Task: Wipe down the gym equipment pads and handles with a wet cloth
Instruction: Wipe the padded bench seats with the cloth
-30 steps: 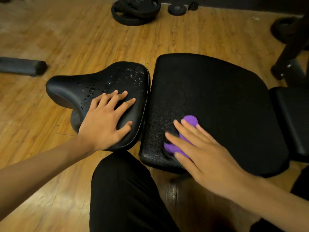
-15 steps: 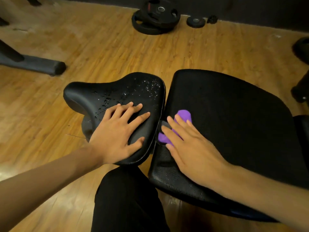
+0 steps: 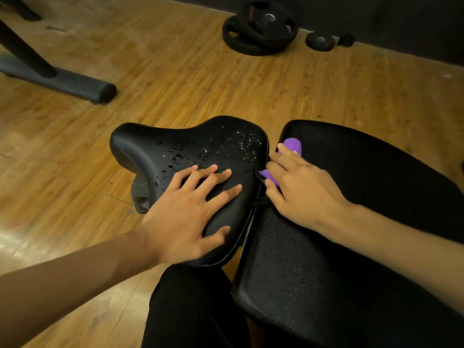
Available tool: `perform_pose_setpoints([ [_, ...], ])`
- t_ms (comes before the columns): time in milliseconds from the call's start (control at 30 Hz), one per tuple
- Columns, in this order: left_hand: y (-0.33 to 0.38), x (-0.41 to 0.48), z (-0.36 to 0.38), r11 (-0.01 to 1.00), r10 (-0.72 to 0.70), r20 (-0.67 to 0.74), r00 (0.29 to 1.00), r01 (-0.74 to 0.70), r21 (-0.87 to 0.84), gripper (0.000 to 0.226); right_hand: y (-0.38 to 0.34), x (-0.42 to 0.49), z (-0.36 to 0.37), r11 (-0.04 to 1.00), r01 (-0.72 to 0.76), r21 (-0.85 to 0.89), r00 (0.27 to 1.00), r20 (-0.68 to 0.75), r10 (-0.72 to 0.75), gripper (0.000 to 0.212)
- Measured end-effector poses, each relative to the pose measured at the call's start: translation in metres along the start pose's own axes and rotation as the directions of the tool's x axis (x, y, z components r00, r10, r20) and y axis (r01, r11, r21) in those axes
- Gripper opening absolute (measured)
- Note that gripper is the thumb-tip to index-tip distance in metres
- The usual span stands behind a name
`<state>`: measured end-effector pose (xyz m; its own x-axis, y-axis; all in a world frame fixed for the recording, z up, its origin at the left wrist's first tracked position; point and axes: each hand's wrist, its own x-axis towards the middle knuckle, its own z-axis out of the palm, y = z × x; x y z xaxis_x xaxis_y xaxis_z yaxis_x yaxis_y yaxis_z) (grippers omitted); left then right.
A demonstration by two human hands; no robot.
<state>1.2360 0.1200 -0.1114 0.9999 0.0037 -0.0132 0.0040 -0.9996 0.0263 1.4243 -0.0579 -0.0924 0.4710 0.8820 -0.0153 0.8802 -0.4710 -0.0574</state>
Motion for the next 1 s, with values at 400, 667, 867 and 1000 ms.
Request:
perform_pose_setpoints([
  [400, 0.001, 0.000, 0.003, 1.000, -0.003, -0.011, 1.000, 0.003, -0.003, 0.074, 0.016, 0.060, -0.004, 0.981, -0.179, -0.069, 0.983, 0.034, 0.182, 0.050],
  [667, -0.001, 0.002, 0.005, 1.000, 0.007, -0.046, 0.999, -0.008, -0.007, 0.074, 0.022, 0.067, -0.009, 0.972, -0.207, -0.112, 0.969, 0.113, 0.219, 0.056],
  [867, -0.002, 0.001, 0.005, 1.000, 0.001, -0.039, 0.999, -0.002, -0.015, 0.074, 0.016, 0.082, 0.003, 0.948, -0.302, -0.102, 0.945, 0.102, 0.312, 0.049],
  [1000, -0.002, 0.001, 0.004, 1.000, 0.007, -0.039, 0.999, -0.008, -0.014, 0.075, -0.047, -0.016, 0.009, 0.982, -0.188, 0.030, 0.982, -0.021, 0.189, 0.067],
])
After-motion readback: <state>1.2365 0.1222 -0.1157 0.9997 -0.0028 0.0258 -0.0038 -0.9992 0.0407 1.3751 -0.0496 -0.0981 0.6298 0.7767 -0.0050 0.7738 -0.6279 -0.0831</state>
